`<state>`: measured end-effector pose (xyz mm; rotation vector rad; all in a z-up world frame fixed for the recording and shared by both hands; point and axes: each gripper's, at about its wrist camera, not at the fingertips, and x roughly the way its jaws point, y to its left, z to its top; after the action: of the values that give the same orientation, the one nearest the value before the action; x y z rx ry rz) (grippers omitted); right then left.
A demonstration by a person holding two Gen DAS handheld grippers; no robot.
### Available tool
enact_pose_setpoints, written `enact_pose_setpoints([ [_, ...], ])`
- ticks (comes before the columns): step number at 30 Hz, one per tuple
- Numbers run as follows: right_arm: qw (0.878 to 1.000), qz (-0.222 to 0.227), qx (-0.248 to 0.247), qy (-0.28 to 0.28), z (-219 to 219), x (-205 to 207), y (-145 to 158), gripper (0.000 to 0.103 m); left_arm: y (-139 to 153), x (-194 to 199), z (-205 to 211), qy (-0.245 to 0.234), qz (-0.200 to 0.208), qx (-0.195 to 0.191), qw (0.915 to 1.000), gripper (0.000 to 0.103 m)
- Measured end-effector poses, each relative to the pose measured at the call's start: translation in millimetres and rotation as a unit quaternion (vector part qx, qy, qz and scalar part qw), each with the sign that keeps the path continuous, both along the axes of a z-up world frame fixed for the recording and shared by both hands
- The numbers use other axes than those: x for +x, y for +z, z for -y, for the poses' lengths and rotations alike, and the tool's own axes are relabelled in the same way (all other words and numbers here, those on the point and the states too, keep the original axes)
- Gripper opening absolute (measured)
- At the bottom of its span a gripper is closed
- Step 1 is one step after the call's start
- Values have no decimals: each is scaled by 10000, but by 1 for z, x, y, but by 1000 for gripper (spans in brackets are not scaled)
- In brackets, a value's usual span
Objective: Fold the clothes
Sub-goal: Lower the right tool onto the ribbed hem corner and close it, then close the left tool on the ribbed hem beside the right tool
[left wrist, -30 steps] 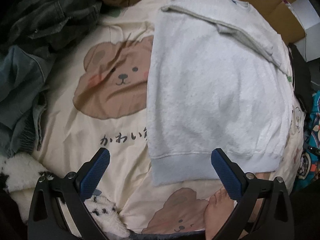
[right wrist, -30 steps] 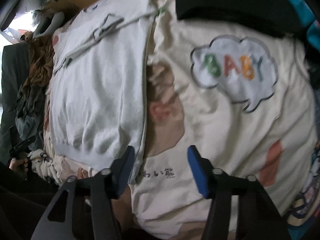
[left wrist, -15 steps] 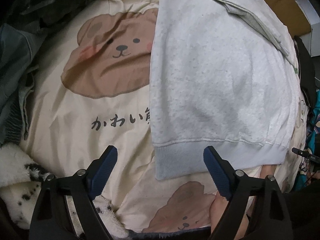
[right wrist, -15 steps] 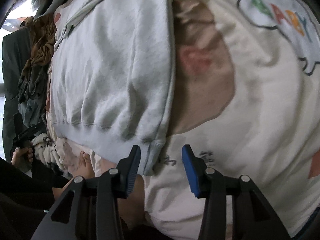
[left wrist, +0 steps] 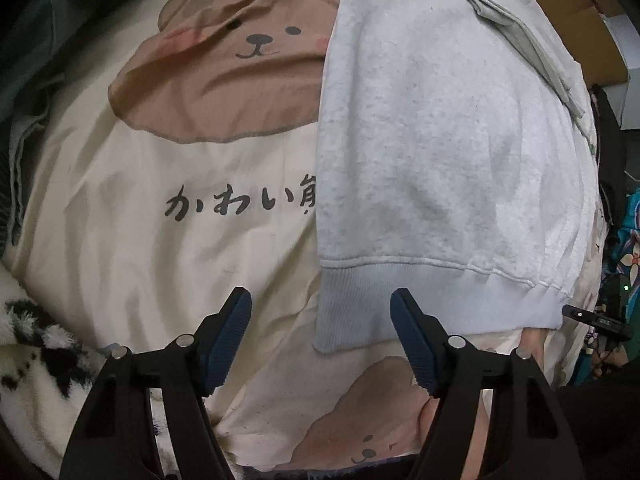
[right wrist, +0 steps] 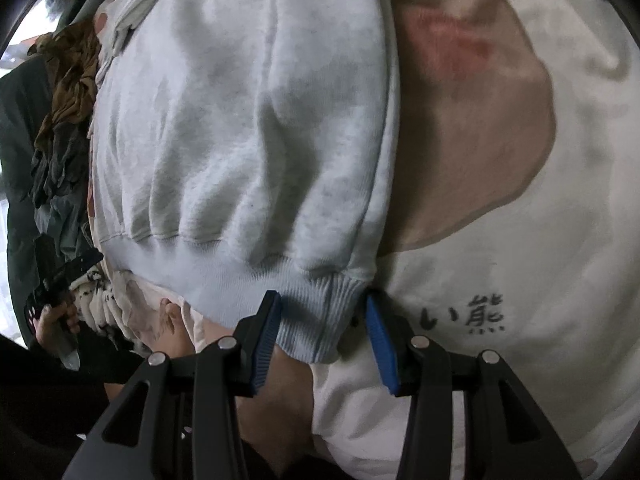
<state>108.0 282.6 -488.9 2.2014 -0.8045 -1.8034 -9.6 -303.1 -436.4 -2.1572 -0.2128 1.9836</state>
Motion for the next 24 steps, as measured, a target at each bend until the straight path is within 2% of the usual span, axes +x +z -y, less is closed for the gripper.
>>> enact_pose_setpoints([
  [2, 9999, 63, -18, -86, 0, 0, -4, 41, 1, 3, 2, 11, -40, 76, 10000, 72],
  [4, 9999, 112, 8, -128, 0, 0, -6, 29, 2, 7, 2, -16, -91, 97, 9999, 72],
  [5, 9998, 130, -15, -145, -1, 1, -7, 18, 3, 7, 3, -21, -102, 107, 9999, 72],
  [8, 9998, 109, -60, -140, -2, 1, -4, 11, 3, 9, 4, -18, -118, 89, 9999, 72],
  [15, 10000, 36, 64, -29, 0, 3, 12, 9, -2, 10, -3, 21, -207, 62, 9998, 72],
  [16, 9999, 36, 102, -21, 0, 4, 14, 9, -4, 11, -4, 67, -194, 130, 9997, 70],
  [17, 9999, 35, 149, -15, -1, 4, 15, 8, -5, 12, -6, 71, -198, 174, 9996, 61],
  [18, 9997, 27, 230, -16, -4, 5, 17, 8, -6, 12, -9, 53, -202, 201, 9996, 58],
  [24, 9988, -26, 489, -5, -14, 5, 26, 8, -16, 18, -18, 153, -143, 415, 9989, 51],
])
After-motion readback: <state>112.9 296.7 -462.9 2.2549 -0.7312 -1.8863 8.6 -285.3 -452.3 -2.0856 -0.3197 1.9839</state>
